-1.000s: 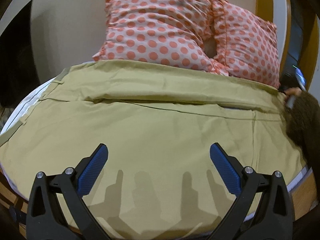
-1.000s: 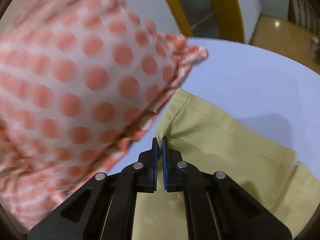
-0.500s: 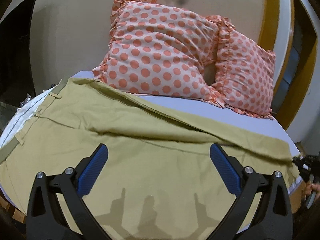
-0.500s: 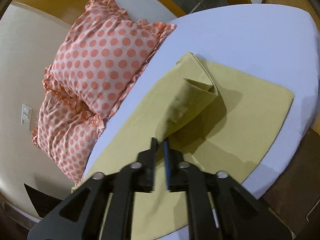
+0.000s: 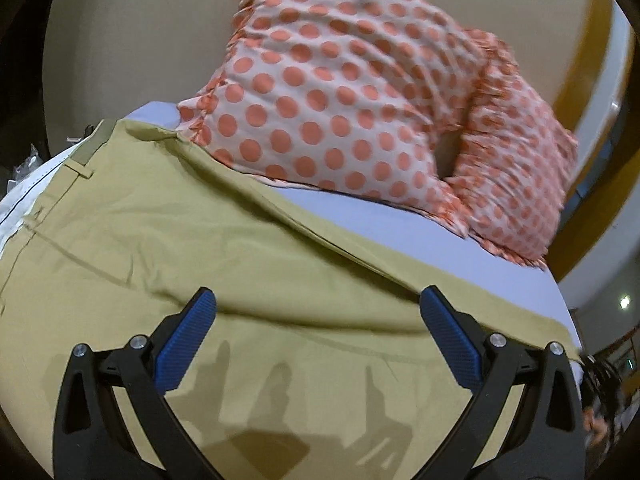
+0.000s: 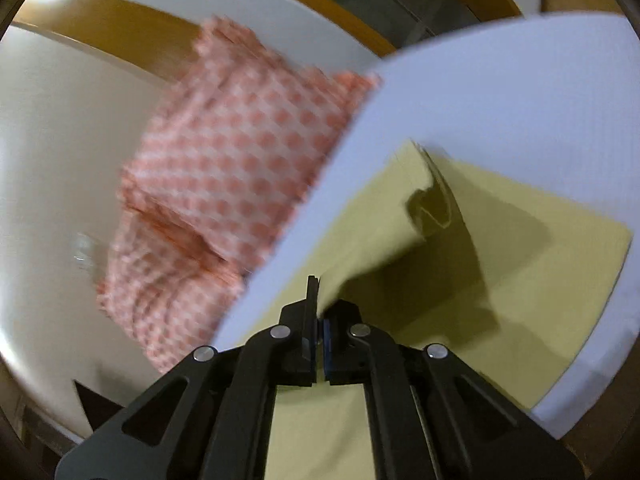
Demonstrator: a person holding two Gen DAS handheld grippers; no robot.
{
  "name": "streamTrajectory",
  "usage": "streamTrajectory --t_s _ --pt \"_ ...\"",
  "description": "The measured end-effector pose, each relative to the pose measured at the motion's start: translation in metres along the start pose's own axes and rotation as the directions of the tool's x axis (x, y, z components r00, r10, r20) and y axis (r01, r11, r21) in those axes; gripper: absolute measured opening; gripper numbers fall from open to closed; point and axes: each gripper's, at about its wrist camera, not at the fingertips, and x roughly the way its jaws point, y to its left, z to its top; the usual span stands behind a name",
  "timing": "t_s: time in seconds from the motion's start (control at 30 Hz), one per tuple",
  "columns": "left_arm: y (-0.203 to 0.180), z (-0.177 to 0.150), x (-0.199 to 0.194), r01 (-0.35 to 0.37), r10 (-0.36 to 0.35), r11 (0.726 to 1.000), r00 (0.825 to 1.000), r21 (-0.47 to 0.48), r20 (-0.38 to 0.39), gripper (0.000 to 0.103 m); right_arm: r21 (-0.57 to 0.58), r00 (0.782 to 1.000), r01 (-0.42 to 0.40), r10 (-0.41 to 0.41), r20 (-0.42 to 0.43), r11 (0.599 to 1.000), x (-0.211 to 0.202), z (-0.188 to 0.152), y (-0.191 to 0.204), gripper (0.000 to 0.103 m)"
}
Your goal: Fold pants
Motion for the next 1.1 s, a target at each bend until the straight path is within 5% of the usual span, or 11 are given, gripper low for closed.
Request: streamTrajectory --t_s 0.23,0.27,0.33,0.4,0.6,0.77,0.9,1.1 --pt "0.028 0.04 0.071 -0.03 0.006 0.985 0.99 -0.17 -0.141 0.1 0.036 0.998 -0.049 0.048 0.031 0.998 -0.018 -0.004 -0.009 0.002" --pt "0.032 0.043 0.08 -0.04 0.011 0.981 0.989 -0.188 -0.149 0.092 0.035 0.998 -0.047 0.046 0.032 0.998 -0.018 -0.005 -0.01 0.002" --pt "0.04 0.047 0.092 -0.063 0.029 0.976 0.987 -0.207 -0.16 0.059 0.032 0.998 -0.044 0.043 0.034 0.999 -0.018 -0.006 -0.011 0.002" --pt "0.05 0.045 0.094 -0.052 0.008 0.969 0.984 -0.243 -0.175 0.008 0.032 0.998 -0.055 0.054 0.031 0.998 -0.018 -0.005 -0.011 0.002" --pt "0.039 0.004 -0.007 0.008 -0.012 0.986 1.0 -0.166 -0.022 0.008 -0.018 0.994 -0.038 0.039 0.1 0.999 -0.041 0.002 -0.002 0.002" --pt "0.039 -0.092 -0.09 -0.015 0.018 0.984 1.0 -0.176 0.02 0.009 -0.027 0.992 0.065 -0.061 0.109 0.998 -0.054 0.001 -0.015 0.002" --pt "0.058 -0.142 -0.104 -0.059 0.06 0.961 0.998 -0.269 -0.006 0.009 0.015 0.99 0.127 -0.128 0.065 0.992 -0.047 -0.006 -0.034 0.002" --pt "0.062 -0.154 -0.106 -0.044 0.047 0.963 0.999 -0.266 0.004 0.009 0.025 0.987 0.152 -0.153 0.054 0.988 -0.05 -0.01 -0.044 0.002"
